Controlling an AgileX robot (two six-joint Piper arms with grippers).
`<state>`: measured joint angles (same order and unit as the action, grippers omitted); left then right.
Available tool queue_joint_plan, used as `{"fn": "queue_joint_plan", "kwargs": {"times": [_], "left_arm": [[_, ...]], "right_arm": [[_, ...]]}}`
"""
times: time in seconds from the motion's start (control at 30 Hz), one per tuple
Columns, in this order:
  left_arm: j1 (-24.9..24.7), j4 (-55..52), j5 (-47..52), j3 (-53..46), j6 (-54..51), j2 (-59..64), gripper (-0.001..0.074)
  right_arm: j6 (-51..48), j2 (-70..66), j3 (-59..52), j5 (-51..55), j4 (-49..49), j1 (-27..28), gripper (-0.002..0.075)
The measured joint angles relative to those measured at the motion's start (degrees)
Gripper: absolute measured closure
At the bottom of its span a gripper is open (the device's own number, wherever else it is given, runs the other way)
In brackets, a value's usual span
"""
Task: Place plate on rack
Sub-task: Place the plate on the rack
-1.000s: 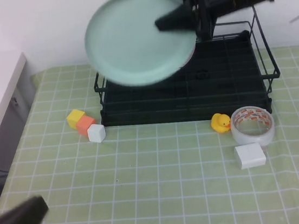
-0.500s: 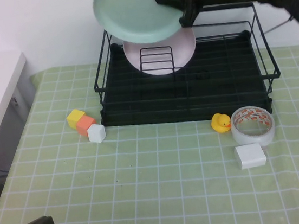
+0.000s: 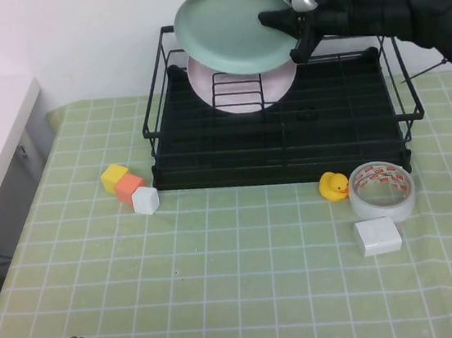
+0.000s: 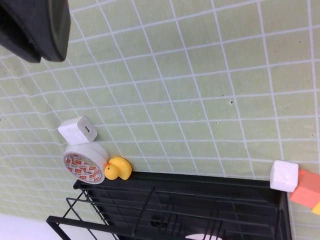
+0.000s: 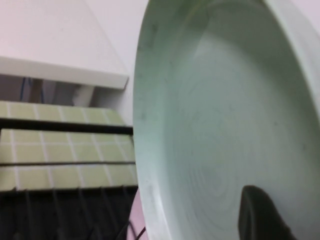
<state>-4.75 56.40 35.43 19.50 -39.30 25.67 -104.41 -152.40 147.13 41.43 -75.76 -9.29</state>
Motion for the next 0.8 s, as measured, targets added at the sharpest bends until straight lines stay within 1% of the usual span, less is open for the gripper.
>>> {"fn": "queue_joint_plan", "kwargs": {"times": [0.23, 0.37, 0.8], "left_arm": [[0.0, 0.11, -1.36, -2.33, 0.13, 0.0, 0.0736], [0.0, 0.49, -2.31, -3.05, 0.13, 0.0, 0.0736], [0.0, 0.72, -4.22, -3.43, 0.13, 0.0, 0.0736]], "right_arm": [[-5.18, -0.38, 0.12, -3.08, -5.9, -0.1, 0.0587], [-8.01, -1.41, 0.21, -3.42, -7.27, -0.1, 0.0587], [-9.27, -4.97, 0.35, -3.83, -10.24, -0.1, 0.0587]]}}
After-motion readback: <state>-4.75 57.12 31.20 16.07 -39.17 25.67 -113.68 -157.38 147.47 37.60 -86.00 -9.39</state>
